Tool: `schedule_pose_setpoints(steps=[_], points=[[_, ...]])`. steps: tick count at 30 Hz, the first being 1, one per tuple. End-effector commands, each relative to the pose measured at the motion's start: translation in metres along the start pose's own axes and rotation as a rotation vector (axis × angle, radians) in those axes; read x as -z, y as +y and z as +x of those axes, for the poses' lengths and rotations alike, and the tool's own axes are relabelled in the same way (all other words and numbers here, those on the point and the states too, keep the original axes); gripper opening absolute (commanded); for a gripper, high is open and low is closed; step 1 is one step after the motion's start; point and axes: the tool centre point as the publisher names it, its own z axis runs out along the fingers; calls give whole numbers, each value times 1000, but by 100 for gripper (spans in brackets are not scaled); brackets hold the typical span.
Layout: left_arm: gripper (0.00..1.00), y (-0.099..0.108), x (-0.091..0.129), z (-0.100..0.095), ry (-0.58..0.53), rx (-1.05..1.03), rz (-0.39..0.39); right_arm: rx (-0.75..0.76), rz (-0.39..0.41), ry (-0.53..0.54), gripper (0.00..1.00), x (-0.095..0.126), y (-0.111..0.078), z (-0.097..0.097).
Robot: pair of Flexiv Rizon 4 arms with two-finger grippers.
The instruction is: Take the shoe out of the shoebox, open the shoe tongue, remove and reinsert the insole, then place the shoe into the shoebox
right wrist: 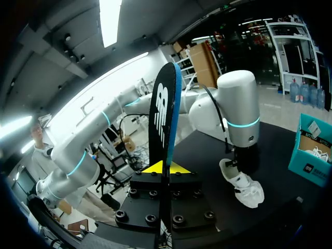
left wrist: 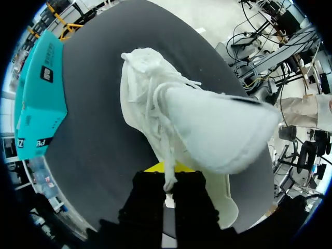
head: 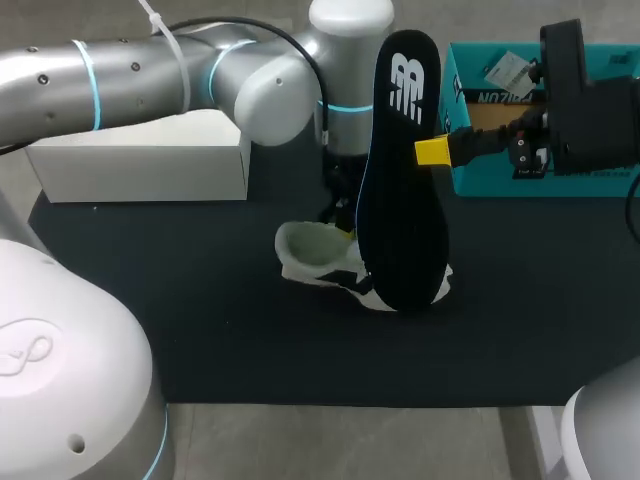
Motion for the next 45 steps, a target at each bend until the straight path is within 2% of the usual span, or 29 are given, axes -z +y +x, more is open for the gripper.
schedule_pose_setpoints(steps=[1,2,5,7,21,25,30,36,41,45], points=[[0,4,7,-14,171,-458,-10,-1,4,2,0,-4,3,-1],[0,3,7,-15,184,-539,-8,-1,4,2,0,-4,3,-1],[0,5,17,-21,193,-655,86,-1,4,2,0,-4,3,-1],[0,7,25,-24,178,-609,160,-1,4,2,0,-4,3,-1],[0,7,25,-24,178,-609,160,-1,4,2,0,-4,3,-1],[0,3,31,-24,205,-696,79,-1,4,2,0,-4,3,-1],[0,-5,39,-26,214,-771,-89,-1,4,2,0,-4,3,-1],[0,-5,41,-34,219,-854,-221,-1,4,2,0,-4,3,-1],[0,-5,41,-48,251,-944,-296,-1,4,2,0,-4,3,-1],[0,-5,39,-61,271,-977,-313,-1,4,2,0,-4,3,-1]])
